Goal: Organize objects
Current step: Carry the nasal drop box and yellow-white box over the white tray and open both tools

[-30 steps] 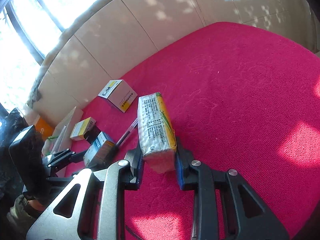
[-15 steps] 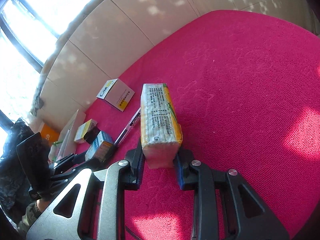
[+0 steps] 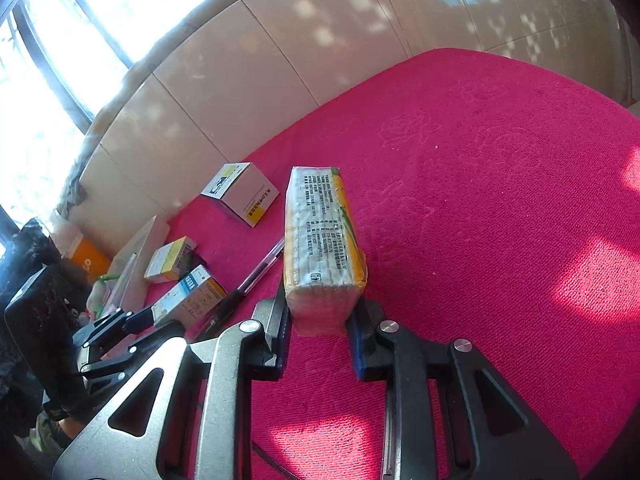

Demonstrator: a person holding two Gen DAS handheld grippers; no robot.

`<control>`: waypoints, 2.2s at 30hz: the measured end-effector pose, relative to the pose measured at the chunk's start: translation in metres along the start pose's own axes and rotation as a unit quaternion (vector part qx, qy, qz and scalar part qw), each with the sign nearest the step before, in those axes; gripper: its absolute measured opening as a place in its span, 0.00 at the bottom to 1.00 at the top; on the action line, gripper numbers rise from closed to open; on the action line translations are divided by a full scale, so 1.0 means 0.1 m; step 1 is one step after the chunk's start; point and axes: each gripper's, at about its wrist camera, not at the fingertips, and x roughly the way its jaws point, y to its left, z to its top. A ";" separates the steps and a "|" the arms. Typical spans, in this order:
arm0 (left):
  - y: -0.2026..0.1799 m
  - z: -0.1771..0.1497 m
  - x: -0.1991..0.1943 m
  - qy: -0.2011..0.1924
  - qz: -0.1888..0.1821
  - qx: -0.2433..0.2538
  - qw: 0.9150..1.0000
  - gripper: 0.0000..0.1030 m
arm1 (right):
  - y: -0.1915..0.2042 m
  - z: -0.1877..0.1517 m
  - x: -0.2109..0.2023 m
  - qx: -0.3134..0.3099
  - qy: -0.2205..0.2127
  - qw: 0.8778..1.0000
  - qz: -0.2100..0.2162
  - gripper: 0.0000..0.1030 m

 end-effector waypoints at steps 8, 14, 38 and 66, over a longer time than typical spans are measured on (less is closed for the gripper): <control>-0.06 -0.04 -0.25 -0.029 -0.007 -0.006 1.000 0.35 | 0.24 0.01 -0.21 -0.021 -0.018 0.999 0.016 0.22; -0.07 0.00 -0.45 -0.058 -0.004 -0.016 0.998 0.35 | 0.49 0.02 -0.30 -0.045 -0.024 0.998 0.027 0.22; 0.82 -0.21 -1.41 -0.173 0.080 -0.147 0.971 0.35 | 1.77 0.06 -0.11 -0.178 0.022 0.982 0.060 0.22; 2.21 -1.06 -1.95 -0.239 0.219 -0.324 0.888 0.35 | 3.73 -0.36 1.57 -0.266 0.122 0.953 0.079 0.22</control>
